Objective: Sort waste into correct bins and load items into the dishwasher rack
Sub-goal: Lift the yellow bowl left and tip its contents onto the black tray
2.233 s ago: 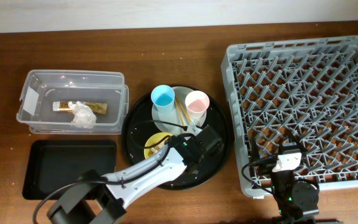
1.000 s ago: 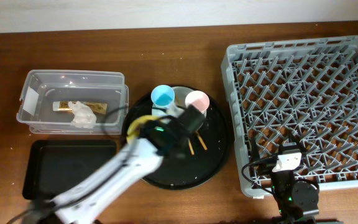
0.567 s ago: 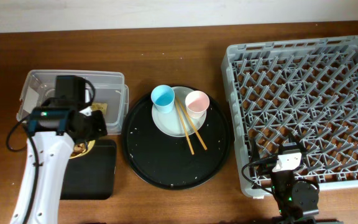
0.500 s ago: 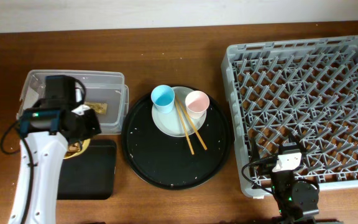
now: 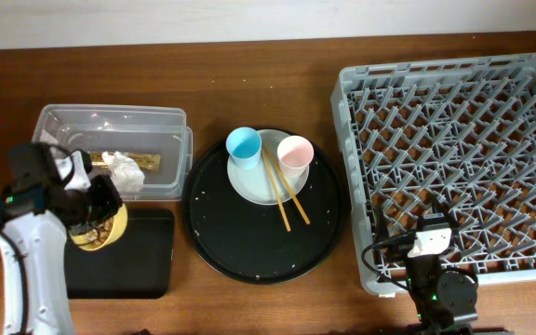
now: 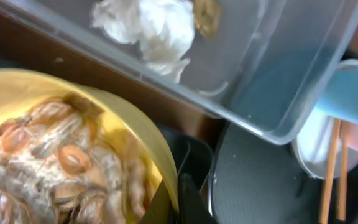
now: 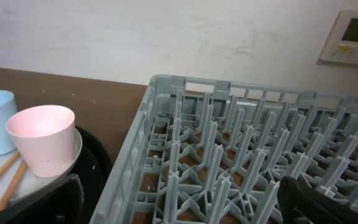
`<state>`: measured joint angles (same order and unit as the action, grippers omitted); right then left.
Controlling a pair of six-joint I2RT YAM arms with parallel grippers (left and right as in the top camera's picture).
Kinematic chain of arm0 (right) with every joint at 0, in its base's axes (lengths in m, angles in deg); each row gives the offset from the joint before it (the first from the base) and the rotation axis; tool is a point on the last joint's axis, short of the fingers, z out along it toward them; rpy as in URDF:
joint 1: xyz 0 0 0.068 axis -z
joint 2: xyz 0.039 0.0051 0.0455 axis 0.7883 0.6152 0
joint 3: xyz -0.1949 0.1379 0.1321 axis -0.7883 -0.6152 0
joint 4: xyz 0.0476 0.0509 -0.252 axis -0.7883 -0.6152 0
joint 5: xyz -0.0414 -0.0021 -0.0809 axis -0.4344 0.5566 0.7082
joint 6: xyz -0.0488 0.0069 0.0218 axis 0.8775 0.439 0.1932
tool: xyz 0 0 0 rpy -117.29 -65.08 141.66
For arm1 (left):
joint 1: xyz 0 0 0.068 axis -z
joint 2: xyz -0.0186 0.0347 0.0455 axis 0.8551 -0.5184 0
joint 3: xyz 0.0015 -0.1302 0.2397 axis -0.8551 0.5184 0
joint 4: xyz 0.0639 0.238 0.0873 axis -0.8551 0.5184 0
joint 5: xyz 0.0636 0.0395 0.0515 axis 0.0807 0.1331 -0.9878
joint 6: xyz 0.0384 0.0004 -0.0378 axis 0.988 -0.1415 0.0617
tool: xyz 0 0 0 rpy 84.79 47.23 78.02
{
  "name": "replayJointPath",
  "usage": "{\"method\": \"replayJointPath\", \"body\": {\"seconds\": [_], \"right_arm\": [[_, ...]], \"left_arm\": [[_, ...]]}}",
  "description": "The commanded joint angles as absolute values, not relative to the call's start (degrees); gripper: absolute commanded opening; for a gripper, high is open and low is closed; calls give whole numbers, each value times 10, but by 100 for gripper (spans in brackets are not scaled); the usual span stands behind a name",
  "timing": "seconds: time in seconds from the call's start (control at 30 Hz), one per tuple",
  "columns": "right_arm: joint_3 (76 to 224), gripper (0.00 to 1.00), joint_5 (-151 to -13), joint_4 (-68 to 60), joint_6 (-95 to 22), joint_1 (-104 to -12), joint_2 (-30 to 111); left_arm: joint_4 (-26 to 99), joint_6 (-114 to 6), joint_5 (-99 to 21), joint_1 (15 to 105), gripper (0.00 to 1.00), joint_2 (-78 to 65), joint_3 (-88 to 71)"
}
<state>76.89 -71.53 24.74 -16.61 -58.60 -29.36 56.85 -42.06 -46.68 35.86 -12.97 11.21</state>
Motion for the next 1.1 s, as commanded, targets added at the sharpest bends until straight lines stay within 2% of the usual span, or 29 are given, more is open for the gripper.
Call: {"method": "replayJointPath", "body": {"seconds": [0.0,0.23,0.43,0.77,0.87,0.93,1.07], "right_arm": [[765,98,-708,245,-164,-583,-297],[765,99,-708,245,-164,-583,-297],[765,98,-708,245,-164,-583,-297],[765,98,-708,245,-164,-583,-297],[765,98,-708,245,-164,-583,-297],[765,99,-708,245,-164,-583,-297],[765,98,-708,245,-164,-583,-297]], "left_arm": [[537,-361,-348,295,0,-122,167],[460,-334,-240,258,0,-122,232],[455,-302,-138,206,0,-122,239],[434,-296,-116,199,0,-164,239],[472,-268,-31,199,0,-202,239],[503,-224,-19,180,0,-211,239],[596,-122,26,81,0,-211,239]]}}
